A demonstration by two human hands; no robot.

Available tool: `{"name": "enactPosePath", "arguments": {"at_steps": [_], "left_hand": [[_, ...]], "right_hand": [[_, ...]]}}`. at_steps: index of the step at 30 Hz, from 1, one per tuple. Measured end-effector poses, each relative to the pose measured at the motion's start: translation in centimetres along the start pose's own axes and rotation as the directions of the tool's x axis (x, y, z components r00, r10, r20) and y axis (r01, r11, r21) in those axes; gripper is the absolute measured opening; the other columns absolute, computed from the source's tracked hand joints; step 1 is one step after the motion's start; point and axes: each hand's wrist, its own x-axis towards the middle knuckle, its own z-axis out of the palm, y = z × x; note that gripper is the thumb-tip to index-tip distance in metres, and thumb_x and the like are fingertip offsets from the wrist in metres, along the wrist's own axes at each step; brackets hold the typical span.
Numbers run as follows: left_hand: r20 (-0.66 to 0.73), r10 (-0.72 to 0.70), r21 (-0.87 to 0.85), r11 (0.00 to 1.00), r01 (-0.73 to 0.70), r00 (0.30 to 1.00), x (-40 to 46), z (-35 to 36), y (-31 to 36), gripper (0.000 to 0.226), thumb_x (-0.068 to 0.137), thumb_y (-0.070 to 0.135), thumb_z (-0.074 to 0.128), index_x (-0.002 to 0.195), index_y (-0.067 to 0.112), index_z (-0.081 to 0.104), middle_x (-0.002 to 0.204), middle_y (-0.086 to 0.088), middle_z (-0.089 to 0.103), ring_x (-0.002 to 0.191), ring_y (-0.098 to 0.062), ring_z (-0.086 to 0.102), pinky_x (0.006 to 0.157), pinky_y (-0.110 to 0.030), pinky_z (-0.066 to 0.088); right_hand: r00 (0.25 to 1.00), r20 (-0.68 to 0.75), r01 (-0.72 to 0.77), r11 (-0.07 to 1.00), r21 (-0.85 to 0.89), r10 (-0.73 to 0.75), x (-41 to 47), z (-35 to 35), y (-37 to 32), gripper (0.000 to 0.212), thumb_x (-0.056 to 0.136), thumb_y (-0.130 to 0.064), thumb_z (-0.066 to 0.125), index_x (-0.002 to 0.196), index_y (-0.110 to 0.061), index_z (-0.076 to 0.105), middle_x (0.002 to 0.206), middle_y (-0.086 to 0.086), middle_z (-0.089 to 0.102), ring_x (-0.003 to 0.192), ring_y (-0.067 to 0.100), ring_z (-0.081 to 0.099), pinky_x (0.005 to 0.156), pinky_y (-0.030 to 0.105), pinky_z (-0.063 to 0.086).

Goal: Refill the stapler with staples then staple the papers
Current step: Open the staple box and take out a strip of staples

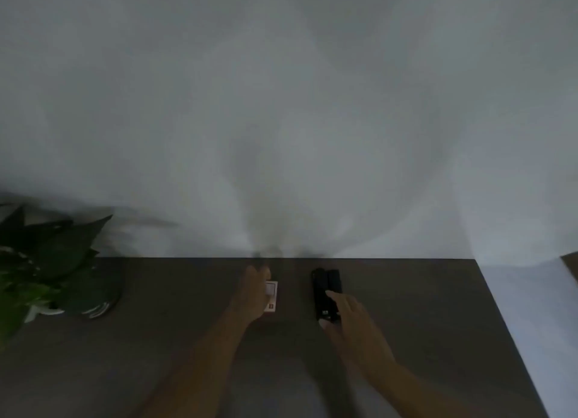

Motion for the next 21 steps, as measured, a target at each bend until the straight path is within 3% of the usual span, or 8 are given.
{"name": "enactPosePath", "arguments": {"at_steps": [6, 10, 13, 16, 19, 21], "left_hand": [[0.024, -0.085, -0.038, 0.996, 0.086, 0.996, -0.2, 0.5, -0.9, 0.034, 0.088, 0.007, 0.073, 0.116, 0.011, 0.053, 0.121, -0.013, 0.047, 0.105, -0.031, 0.062, 0.095, -0.043, 0.056], [-0.008, -0.137, -0.243, 0.961, 0.131, 0.991, -1.5, 0.3, -1.2, 0.021, 0.094, 0.004, 0.063, 0.098, 0.011, 0.043, 0.102, -0.013, 0.055, 0.084, -0.022, 0.060, 0.071, -0.038, 0.055], [0.069, -0.178, -0.537, 0.823, 0.187, 0.982, -4.0, -0.5, -1.1, 0.022, 0.094, -0.004, 0.062, 0.096, 0.007, 0.043, 0.107, -0.025, 0.063, 0.097, -0.036, 0.069, 0.080, -0.053, 0.061], [0.140, -0.165, -0.727, 0.652, 0.214, 0.976, -7.0, -1.7, -0.9, 0.018, 0.094, -0.003, 0.065, 0.103, -0.002, 0.049, 0.115, -0.028, 0.065, 0.098, -0.030, 0.071, 0.076, -0.041, 0.065], [0.130, -0.119, -0.772, 0.611, 0.176, 0.984, -10.4, -3.3, -0.5, 0.026, 0.094, 0.002, 0.067, 0.112, -0.009, 0.053, 0.107, -0.021, 0.070, 0.092, -0.021, 0.074, 0.068, -0.028, 0.065], [0.112, -0.097, -0.795, 0.589, 0.147, 0.989, -12.4, -4.5, -0.2, 0.026, 0.094, 0.005, 0.067, 0.112, -0.011, 0.055, 0.106, -0.022, 0.071, 0.094, -0.025, 0.075, 0.070, -0.028, 0.065]], "right_hand": [[0.999, 0.031, -0.032, 0.999, 0.041, 0.031, 0.0, 0.6, 0.1, 0.054, 0.095, -0.053, 0.049, 0.145, -0.040, 0.031, 0.142, -0.015, 0.041, 0.130, 0.010, 0.044, 0.101, 0.030, 0.045], [0.995, 0.051, -0.093, 0.982, 0.164, 0.086, -0.2, 1.5, -0.7, 0.046, 0.094, -0.048, 0.053, 0.138, -0.037, 0.042, 0.130, -0.017, 0.048, 0.119, 0.005, 0.051, 0.097, 0.027, 0.045], [0.984, 0.080, -0.178, 0.920, 0.350, 0.160, -0.9, 2.3, -2.2, 0.034, 0.094, -0.037, 0.061, 0.127, -0.029, 0.056, 0.114, -0.014, 0.061, 0.103, 0.004, 0.061, 0.091, 0.026, 0.051], [0.974, 0.087, -0.225, 0.852, 0.474, 0.209, -1.5, 2.8, -4.4, 0.027, 0.092, -0.029, 0.067, 0.117, -0.024, 0.062, 0.103, -0.009, 0.067, 0.094, 0.009, 0.065, 0.085, 0.027, 0.052], [0.974, 0.103, -0.226, 0.814, 0.535, 0.203, -2.8, 2.4, -7.2, 0.026, 0.089, -0.034, 0.070, 0.112, -0.026, 0.060, 0.100, -0.010, 0.068, 0.091, 0.002, 0.064, 0.076, 0.016, 0.047], [0.981, 0.096, -0.194, 0.818, 0.541, 0.170, -4.0, 1.8, -8.8, 0.026, 0.088, -0.037, 0.070, 0.109, -0.026, 0.059, 0.099, -0.008, 0.069, 0.088, 0.001, 0.065, 0.070, 0.012, 0.046]]}}
